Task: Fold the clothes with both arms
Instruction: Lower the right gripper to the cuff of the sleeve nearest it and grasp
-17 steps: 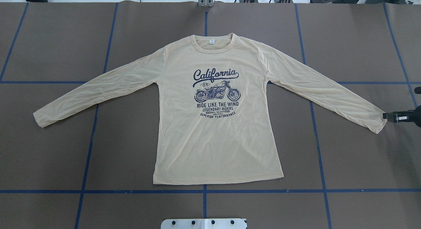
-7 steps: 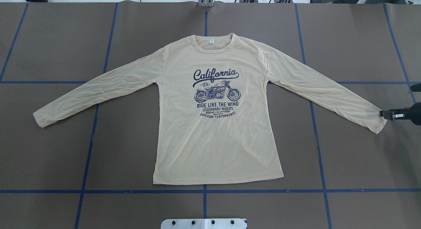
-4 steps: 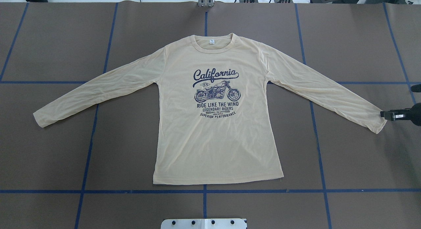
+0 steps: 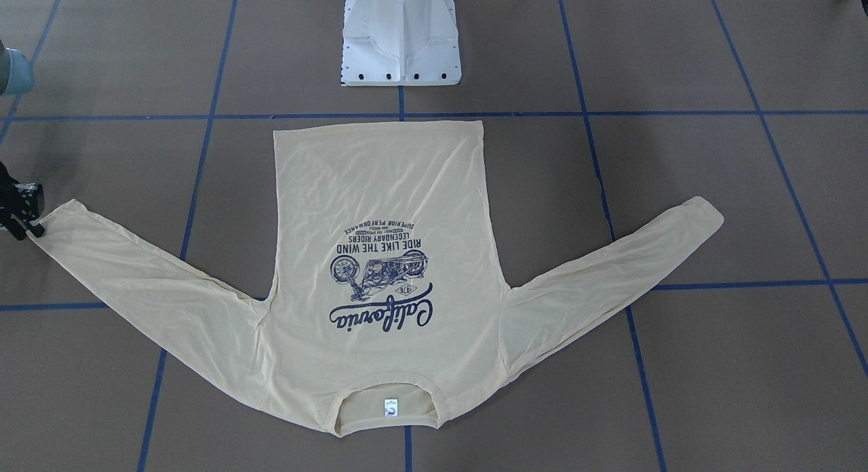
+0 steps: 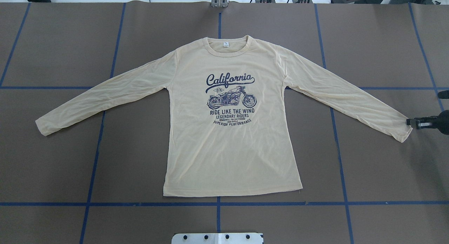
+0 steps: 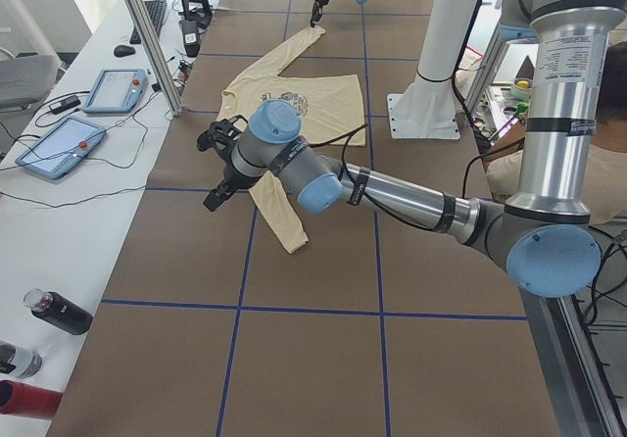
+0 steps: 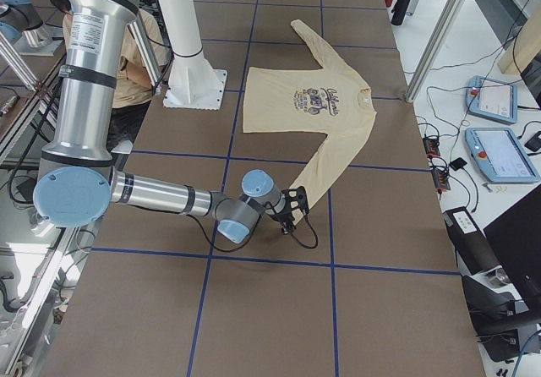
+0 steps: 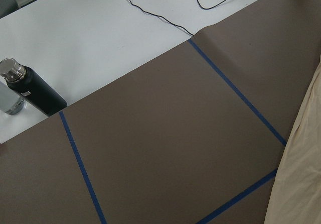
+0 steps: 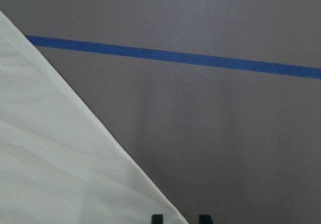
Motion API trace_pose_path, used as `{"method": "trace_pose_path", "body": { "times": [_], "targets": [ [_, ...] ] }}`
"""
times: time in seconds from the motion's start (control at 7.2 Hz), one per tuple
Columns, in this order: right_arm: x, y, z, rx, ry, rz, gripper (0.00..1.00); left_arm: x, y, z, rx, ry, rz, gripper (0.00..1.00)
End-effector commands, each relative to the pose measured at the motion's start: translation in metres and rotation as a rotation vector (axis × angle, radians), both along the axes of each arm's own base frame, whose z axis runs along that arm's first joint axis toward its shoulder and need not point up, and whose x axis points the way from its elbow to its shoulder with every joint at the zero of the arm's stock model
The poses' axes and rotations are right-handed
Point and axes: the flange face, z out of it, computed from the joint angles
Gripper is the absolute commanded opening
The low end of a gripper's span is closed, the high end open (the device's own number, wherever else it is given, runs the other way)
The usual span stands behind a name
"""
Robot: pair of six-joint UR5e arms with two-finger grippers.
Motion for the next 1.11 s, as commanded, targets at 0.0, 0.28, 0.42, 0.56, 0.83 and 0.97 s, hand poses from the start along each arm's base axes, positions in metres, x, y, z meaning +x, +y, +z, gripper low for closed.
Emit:
{"method": "trace_pose_path", "body": {
  "times": [0.0, 0.28, 0.42, 0.56, 0.83, 0.97],
  "targets": [
    [-0.0004, 0.0010, 0.0007, -0.001, 0.001, -0.002, 0.37, 0.0000, -0.0001, 0.0006, -0.001, 0.000, 0.000, 1.00],
    [0.0009, 0.0039, 0.0032, -0.006, 0.005, -0.004, 0.42, 0.0001, -0.0007, 0.0029, -0.006, 0.000, 0.000, 1.00],
    [0.0003, 0.0042, 0.0033, -0.006, 0.005, -0.005, 0.42, 0.0001, -0.0007, 0.0029, -0.006, 0.000, 0.000, 1.00],
    [-0.0002, 0.0043, 0.0033, -0.006, 0.005, -0.006, 0.38, 0.0001, -0.0007, 0.0029, -0.006, 0.000, 0.000, 1.00],
    [-0.0001, 0.0042, 0.0033, -0.006, 0.006, -0.003, 0.00, 0.0009, -0.0008, 0.0029, -0.006, 0.000, 0.002, 1.00],
    [-0.0012, 0.0030, -0.0012, 0.001, -0.001, -0.005, 0.00, 0.0009, -0.0008, 0.0029, -0.006, 0.000, 0.002, 1.00]
  ]
}}
